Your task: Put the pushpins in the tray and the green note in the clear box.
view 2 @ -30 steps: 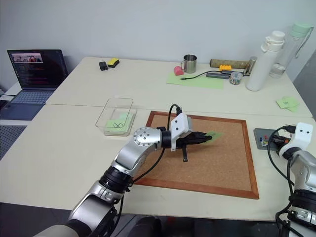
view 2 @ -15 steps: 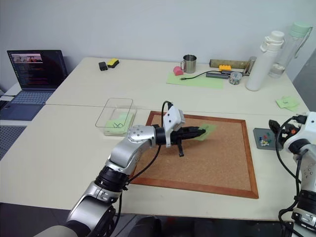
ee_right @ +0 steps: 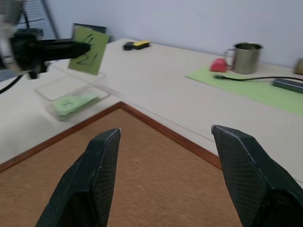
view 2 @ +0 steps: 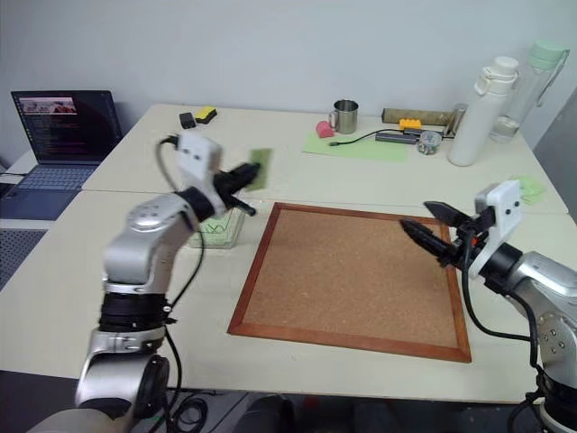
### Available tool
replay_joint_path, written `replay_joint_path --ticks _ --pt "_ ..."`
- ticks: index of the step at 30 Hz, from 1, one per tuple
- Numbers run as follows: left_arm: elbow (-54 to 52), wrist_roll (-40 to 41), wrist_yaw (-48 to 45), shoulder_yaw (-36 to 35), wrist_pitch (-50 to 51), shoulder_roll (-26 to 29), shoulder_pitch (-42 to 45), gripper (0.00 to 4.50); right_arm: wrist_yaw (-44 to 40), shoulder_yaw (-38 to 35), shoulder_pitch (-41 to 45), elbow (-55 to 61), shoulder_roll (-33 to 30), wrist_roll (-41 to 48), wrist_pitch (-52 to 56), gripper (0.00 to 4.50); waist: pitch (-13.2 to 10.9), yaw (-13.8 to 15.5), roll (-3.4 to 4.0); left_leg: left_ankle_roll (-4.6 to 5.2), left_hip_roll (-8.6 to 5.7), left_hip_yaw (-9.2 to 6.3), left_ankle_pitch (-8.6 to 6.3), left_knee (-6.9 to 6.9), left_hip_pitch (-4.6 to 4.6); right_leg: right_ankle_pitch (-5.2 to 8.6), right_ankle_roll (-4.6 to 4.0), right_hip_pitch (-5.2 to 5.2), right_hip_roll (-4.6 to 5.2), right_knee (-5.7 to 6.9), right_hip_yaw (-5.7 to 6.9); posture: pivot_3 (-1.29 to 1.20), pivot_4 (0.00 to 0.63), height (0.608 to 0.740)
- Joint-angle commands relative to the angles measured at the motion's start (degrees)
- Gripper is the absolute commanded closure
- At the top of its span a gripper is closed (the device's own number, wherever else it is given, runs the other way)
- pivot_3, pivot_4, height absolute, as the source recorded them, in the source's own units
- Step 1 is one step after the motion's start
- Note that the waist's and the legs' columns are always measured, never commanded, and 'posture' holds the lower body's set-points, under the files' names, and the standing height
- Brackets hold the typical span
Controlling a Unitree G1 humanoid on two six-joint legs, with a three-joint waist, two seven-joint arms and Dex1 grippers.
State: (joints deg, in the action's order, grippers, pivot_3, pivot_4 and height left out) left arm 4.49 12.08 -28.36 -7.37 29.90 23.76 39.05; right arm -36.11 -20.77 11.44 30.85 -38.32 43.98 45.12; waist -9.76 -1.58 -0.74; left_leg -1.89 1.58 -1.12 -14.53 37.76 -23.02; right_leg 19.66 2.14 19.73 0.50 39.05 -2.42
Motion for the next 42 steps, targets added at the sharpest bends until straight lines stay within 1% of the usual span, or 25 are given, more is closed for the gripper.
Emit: replay_joint_path --ticks 1,4,8,9,10,11,12,15,16,18,19,22,23,26,27,29,30,33,35,39,42 --pt "2.6 -1.6 4.0 -2.3 -0.6 1.6 -0.2 4.5 -1.1 1.9 1.0 3.8 -1.7 2.6 0.6 1.27 -0.1 0.2 -0.09 0.0 0.0 0.0 0.0 0.0 -0.01 0.0 0.0 0.0 0.02 -0.01 0.01 0.0 0.15 0.74" --pt "4.4 -1.9 4.5 -2.2 -0.2 2.4 -1.3 4.5 -0.1 3.5 2.6 3.5 -1.3 2.8 0.4 1.27 -0.1 0.6 -0.21 0.0 -0.02 -0.05 0.0 0.02 -0.04 0.0 0.0 0.01 0.26 -0.01 0.07 0.0 0.15 0.74" --pt "7.7 -2.3 5.6 -2.3 -0.4 2.0 -1.5 4.5 0.7 5.1 3.8 2.5 -0.8 2.4 -0.2 1.27 -0.2 0.9 -0.29 -0.01 -0.03 -0.06 0.0 0.03 -0.05 0.0 0.0 0.03 0.32 0.01 0.11 0.0 0.15 0.74" --pt "8.3 -2.2 5.7 -2.4 -0.6 2.0 -1.5 4.31 0.8 5.5 3.8 2.4 -0.8 2.3 -0.3 1.22 -0.2 1.0 -0.35 -0.01 -0.02 -0.07 0.0 0.03 -0.05 0.0 0.0 0.04 0.32 0.01 0.12 0.0 0.15 0.74" --pt "8.7 -2.2 5.8 -2.4 -0.7 2.0 -1.4 4.31 0.8 5.7 3.8 2.4 -0.8 2.3 -0.4 1.22 -0.2 1.1 -0.37 -0.01 -0.02 -0.08 0.0 0.02 -0.05 0.0 0.0 0.05 0.32 0.02 0.13 0.0 0.15 0.74" --pt "8.8 -2.3 6.0 -2.3 -1.0 2.1 -1.5 4.11 0.9 5.8 3.8 2.4 -0.8 2.3 -0.5 1.2 -0.2 1.2 -0.38 -0.01 -0.02 -0.08 0.0 0.02 -0.05 0.0 0.0 0.05 0.32 0.01 0.13 0.0 0.15 0.74" --pt "8.7 -2.4 6.0 -2.2 -1.2 2.3 -1.6 4.09 1.0 5.8 3.7 2.5 -0.8 2.4 -0.6 1.2 -0.2 1.2 -0.39 -0.01 -0.02 -0.08 0.0 0.02 -0.07 0.0 0.0 0.06 0.32 0.01 0.12 0.0 0.15 0.74" --pt "8.4 -2.4 6.2 -2.1 -1.2 2.3 -1.9 3.64 1.3 5.6 3.4 2.4 -0.9 2.1 -1.2 1.2 -0.2 1.4 -0.39 -0.01 -0.02 -0.08 0.01 0.12 -0.47 -0.01 -0.01 0.47 0.33 0.09 0.13 0.0 0.15 0.74" --pt "8.1 -2.3 6.2 -2.1 -1.1 2.3 -2.0 3.6 1.4 5.6 3.2 2.2 -0.9 1.8 -1.5 1.2 -0.2 1.4 -0.39 -0.01 -0.02 -0.08 0.01 0.13 -0.55 -0.01 0.0 0.53 0.33 0.09 0.13 0.0 0.15 0.74" --pt "7.6 -2.2 6.1 -1.8 -0.8 2.1 -2.1 3.37 1.3 5.7 2.7 1.8 -0.9 0.9 -2.3 1.2 -0.2 1.4 -0.39 -0.01 -0.02 -0.1 0.01 0.13 -0.6 -0.01 -0.01 0.56 0.33 0.07 0.16 0.0 0.15 0.74" --pt "7.5 -2.2 6.1 -1.7 -0.8 2.1 -2.1 3.17 1.3 5.9 2.5 1.6 -0.9 0.4 -2.8 1.2 -0.2 1.4 -0.39 -0.01 -0.02 -0.12 0.01 0.13 -0.64 -0.01 -0.01 0.59 0.34 0.06 0.18 0.0 0.15 0.74" --pt "7.6 -2.6 6.1 -1.3 -0.9 2.5 -1.9 2.92 1.3 6.4 2.1 1.4 -0.4 -0.5 -3.7 1.2 -0.2 1.4 -0.39 -0.01 -0.03 -0.15 0.01 0.14 -0.72 -0.01 -0.01 0.65 0.34 0.07 0.21 0.0 0.15 0.74" --pt "7.7 -2.6 6.0 -1.2 -0.9 2.8 -1.7 2.74 1.4 6.4 2.0 1.3 -0.3 -0.7 -3.9 1.2 -0.2 1.4 -0.39 -0.01 -0.03 -0.15 0.01 0.14 -0.73 -0.01 -0.01 0.65 0.34 0.07 0.21 0.0 0.15 0.74" --pt "7.5 -3.2 5.3 -0.4 -1.4 3.7 -1.5 2.45 1.5 6.3 2.0 1.0 -0.1 -0.9 -4.3 1.2 -0.2 1.4 -0.39 -0.01 -0.02 -0.15 0.01 0.15 -0.73 -0.01 -0.01 0.67 0.33 0.11 0.21 0.0 0.15 0.74" --pt "7.4 -3.5 5.0 0.0 -1.6 4.0 -1.4 2.4 1.5 6.3 2.0 0.9 -0.1 -1.0 -4.4 1.2 -0.2 1.4 -0.39 -0.01 -0.02 -0.15 0.01 0.15 -0.73 -0.01 -0.01 0.68 0.33 0.12 0.21 0.0 0.15 0.74" --pt "6.4 -4.9 1.8 3.1 -3.0 5.8 -0.7 2.11 1.3 5.7 1.5 0.7 -0.5 -1.2 -4.7 1.2 -0.2 1.4 -0.38 -0.01 -0.03 -0.15 0.01 0.15 -0.73 -0.01 -0.01 0.69 0.33 0.13 0.21 0.0 0.15 0.74" --pt "5.4 -4.2 -1.2 4.4 -2.8 6.6 -0.2 1.94 0.9 5.3 0.8 0.7 -1.0 -1.4 -4.7 1.2 -0.2 1.4 -0.39 -0.01 -0.03 -0.15 0.01 0.14 -0.74 -0.01 -0.01 0.69 0.32 0.12 0.21 0.0 0.15 0.74" --pt "2.2 1.0 -11.4 6.1 -0.5 8.2 1.0 1.94 -1.5 4.0 -2.1 0.7 -3.5 -1.9 -4.7 1.2 -0.2 1.7 -0.39 -0.02 -0.06 -0.14 0.01 0.15 -0.78 -0.01 -0.01 0.69 0.34 0.11 0.22 0.0 0.15 0.74" --pt "-1.1 3.4 -19.9 9.0 0.8 10.8 0.4 1.94 -3.8 3.0 -4.4 0.5 -5.9 -2.0 -4.5 1.2 -0.2 1.9 -0.39 -0.02 -0.09 -0.17 0.02 0.17 -0.83 -0.01 -0.01 0.69 0.34 0.05 0.28 0.0 0.15 0.74" --pt "-3.3 4.9 -29.5 13.4 0.5 13.5 -0.3 1.94 -7.0 1.5 -7.2 -0.3 -9.6 -2.9 -5.1 1.2 -0.2 1.5 -0.37 -0.02 -0.08 -0.13 0.02 0.15 -0.79 -0.01 -0.01 0.69 0.33 0.05 0.22 0.0 0.15 0.74" --pt "-2.8 4.0 -34.2 16.7 -2.4 13.7 -0.9 1.94 -7.5 1.1 -8.1 -1.2 -10.6 -4.3 -6.5 1.2 -0.2 1.3 -0.37 -0.01 -0.03 -0.14 0.02 0.18 -0.74 -0.01 -0.01 0.67 0.25 0.13 0.21 0.0 0.15 0.74"
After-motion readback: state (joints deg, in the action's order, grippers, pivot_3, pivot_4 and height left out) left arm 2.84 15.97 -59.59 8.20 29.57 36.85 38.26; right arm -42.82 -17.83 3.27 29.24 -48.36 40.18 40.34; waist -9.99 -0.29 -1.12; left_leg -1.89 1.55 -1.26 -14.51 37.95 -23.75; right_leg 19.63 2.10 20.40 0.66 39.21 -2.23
